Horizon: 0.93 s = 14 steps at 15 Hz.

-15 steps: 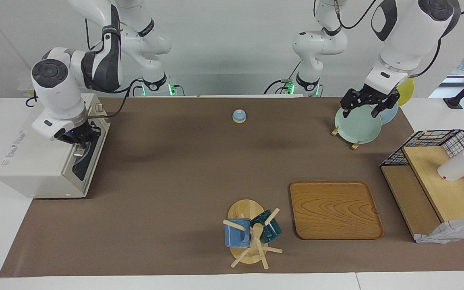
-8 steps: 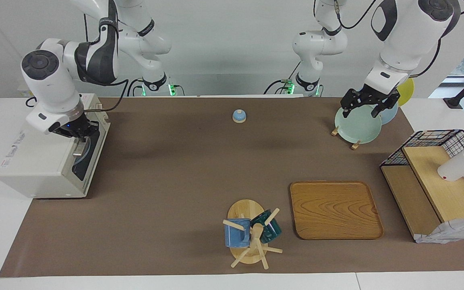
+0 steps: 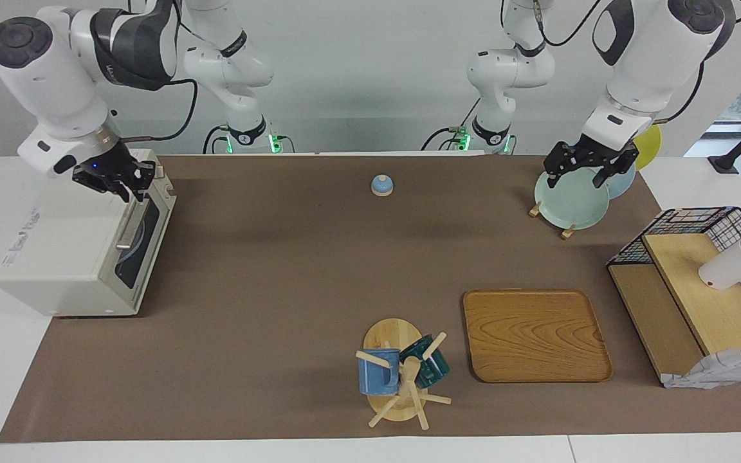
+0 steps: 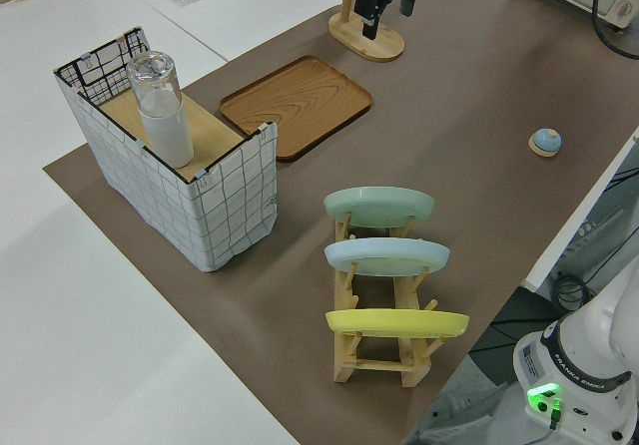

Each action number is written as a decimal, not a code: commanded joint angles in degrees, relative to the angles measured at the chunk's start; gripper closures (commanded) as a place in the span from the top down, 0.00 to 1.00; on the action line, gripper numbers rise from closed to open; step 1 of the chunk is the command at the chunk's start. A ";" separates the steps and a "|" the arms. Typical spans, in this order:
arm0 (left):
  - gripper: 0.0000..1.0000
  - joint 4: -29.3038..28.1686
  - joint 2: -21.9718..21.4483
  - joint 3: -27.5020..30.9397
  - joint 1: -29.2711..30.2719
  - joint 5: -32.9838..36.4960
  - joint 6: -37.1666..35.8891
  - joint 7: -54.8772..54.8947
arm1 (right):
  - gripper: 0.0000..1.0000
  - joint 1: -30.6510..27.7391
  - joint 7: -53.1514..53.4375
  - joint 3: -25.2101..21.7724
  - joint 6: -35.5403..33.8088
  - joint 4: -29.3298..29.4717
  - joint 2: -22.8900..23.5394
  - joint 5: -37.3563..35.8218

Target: Put eggplant into oven

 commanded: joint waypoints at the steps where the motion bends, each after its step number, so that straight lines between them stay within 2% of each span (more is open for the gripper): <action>1: 1.00 0.13 -0.31 -0.03 0.05 1.07 -0.41 -0.46 | 1.00 -0.41 -0.91 0.09 -1.68 1.09 0.05 3.49; 7: 1.00 0.13 -0.31 -0.03 0.05 1.07 -0.32 -0.46 | 1.00 -0.15 -0.65 0.26 -3.18 3.29 0.22 5.87; 14: 1.00 0.13 -0.31 -0.03 0.05 1.07 -0.32 -0.46 | 1.00 0.55 -0.73 0.00 -3.27 2.15 -1.18 6.05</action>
